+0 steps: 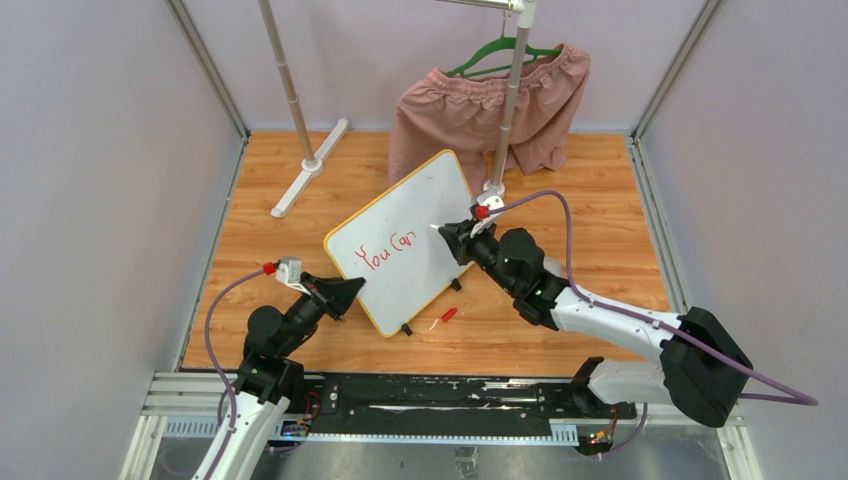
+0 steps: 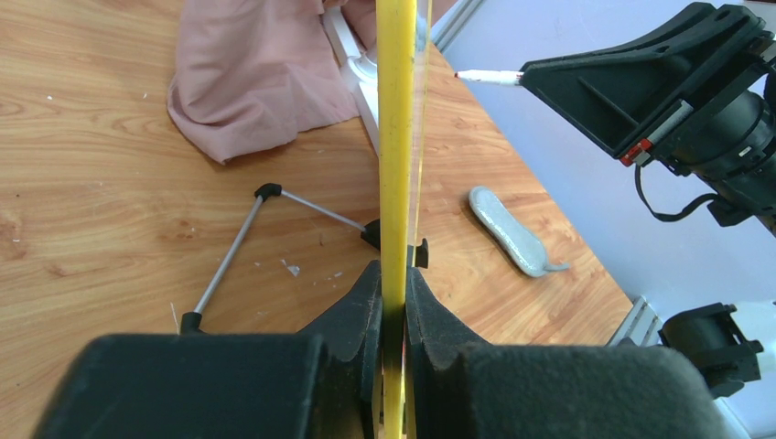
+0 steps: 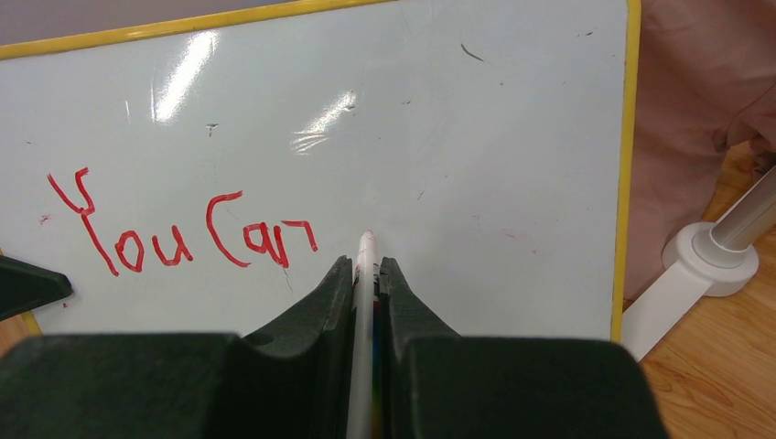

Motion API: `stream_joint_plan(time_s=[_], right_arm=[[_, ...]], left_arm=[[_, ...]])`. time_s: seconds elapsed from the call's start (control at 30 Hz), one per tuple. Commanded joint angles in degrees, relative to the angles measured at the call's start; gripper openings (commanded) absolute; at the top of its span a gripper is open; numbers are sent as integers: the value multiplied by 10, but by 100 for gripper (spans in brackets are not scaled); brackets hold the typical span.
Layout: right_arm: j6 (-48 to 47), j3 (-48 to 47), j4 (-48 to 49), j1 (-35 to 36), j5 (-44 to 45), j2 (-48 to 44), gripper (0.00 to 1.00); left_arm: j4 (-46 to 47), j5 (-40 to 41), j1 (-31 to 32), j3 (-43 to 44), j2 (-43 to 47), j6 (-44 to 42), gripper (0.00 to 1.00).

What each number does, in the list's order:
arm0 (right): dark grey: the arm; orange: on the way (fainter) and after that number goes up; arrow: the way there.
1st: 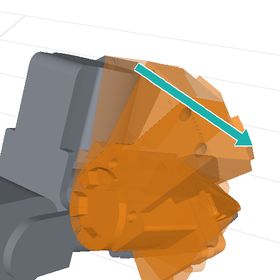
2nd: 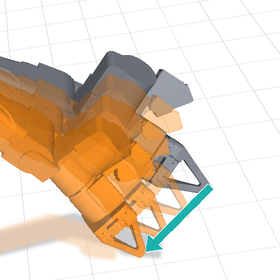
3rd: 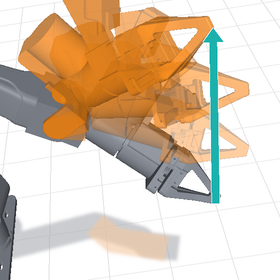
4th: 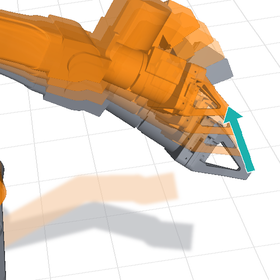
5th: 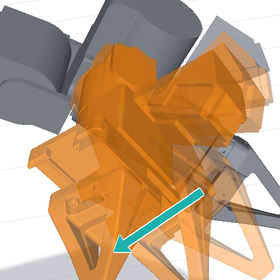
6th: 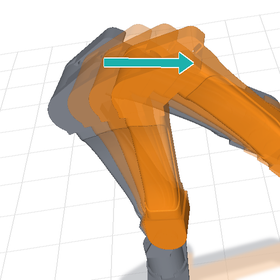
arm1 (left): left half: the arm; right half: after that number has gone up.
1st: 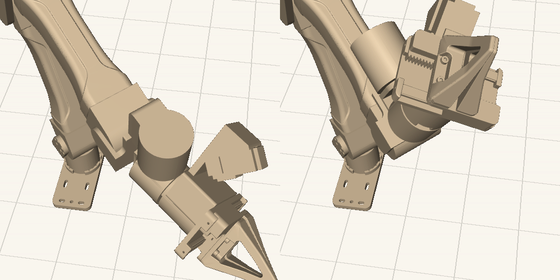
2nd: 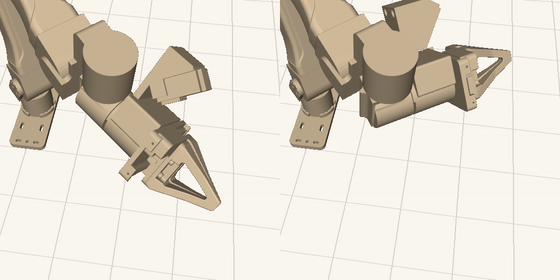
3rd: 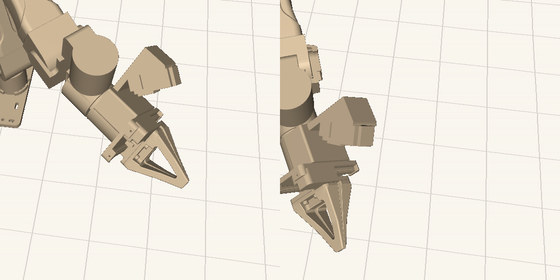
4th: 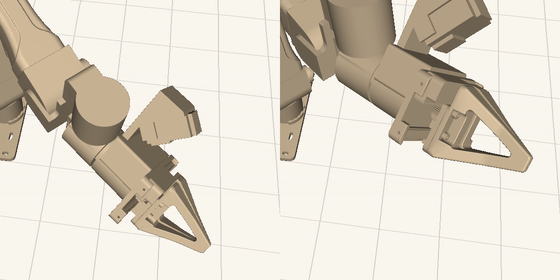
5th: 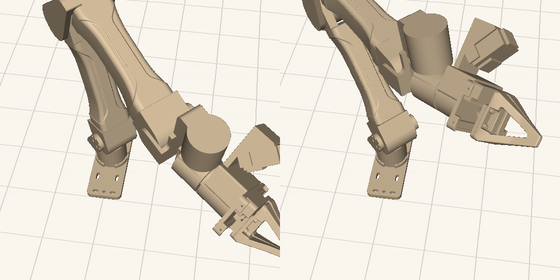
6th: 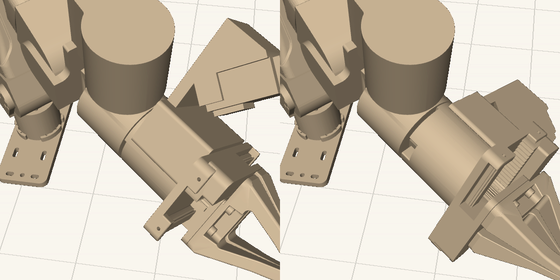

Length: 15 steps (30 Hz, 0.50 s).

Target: Write a sentence on the whiteboard

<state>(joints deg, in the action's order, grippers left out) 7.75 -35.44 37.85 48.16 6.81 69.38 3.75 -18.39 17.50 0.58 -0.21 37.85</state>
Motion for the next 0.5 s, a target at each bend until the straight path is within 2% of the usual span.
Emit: stream_joint_plan(time_s=[0.0,0.47], right_arm=[[-16,-10,-3,-7,-11,-4,0],[-12,-40,-12,-7,-10,37,0]], left_arm=[[-41,2,7,-39,37,-36,0],[-40,4,9,-41,36,-37,0]])
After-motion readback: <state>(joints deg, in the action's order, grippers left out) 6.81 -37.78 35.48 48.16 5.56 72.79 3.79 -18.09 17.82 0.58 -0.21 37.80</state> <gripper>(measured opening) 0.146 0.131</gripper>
